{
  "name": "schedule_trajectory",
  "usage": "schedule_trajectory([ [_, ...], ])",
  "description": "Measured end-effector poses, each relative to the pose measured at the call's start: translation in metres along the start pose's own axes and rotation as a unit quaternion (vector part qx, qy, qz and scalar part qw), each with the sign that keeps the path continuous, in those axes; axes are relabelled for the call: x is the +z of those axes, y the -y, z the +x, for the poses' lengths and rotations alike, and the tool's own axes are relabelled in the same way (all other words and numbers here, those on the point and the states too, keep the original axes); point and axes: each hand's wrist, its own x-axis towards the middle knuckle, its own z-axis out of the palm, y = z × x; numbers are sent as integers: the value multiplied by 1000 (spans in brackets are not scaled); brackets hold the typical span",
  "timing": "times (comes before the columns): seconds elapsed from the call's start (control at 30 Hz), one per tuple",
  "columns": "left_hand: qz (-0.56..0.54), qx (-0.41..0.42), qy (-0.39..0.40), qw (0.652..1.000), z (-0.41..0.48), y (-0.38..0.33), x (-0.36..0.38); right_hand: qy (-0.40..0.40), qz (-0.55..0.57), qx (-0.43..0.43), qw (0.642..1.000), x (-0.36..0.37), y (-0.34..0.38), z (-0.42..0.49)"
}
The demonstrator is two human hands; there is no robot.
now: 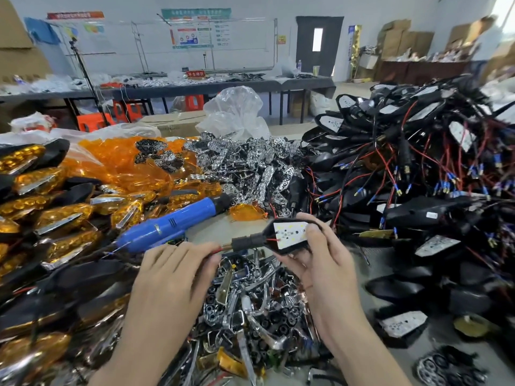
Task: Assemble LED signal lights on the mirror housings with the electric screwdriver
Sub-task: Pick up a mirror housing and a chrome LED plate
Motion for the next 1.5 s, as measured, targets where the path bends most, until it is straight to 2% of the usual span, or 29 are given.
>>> schedule_trajectory([
  [0.13, -28, -5, -24, 999, -2, 2, -1, 24, 12, 9, 1000, -1, 0, 2],
  [0.3, 3, -3, -45, 999, -5, 3, 0, 43, 30, 17, 998, -2, -1, 2],
  [0.47, -22, -31, -33, 999, -4, -4, -2, 55, 42, 20, 997, -3, 1, 1],
  [0.6, -27, -41, -22, 999, -5, -4, -4, 53, 39, 19, 998, -3, 1, 0],
  [0.93, -50, -9, -46, 998, -5, -3, -6, 52, 35, 18, 998, -3, 1, 0],
  [1.3, -38, -10, -25, 999, -3, -4, -3, 24, 69, 65, 995, -3, -1, 4],
  [1.5, -45, -8, -41, 998, -5, -3, 0, 24, 71, 61, 995, -4, -3, 5],
])
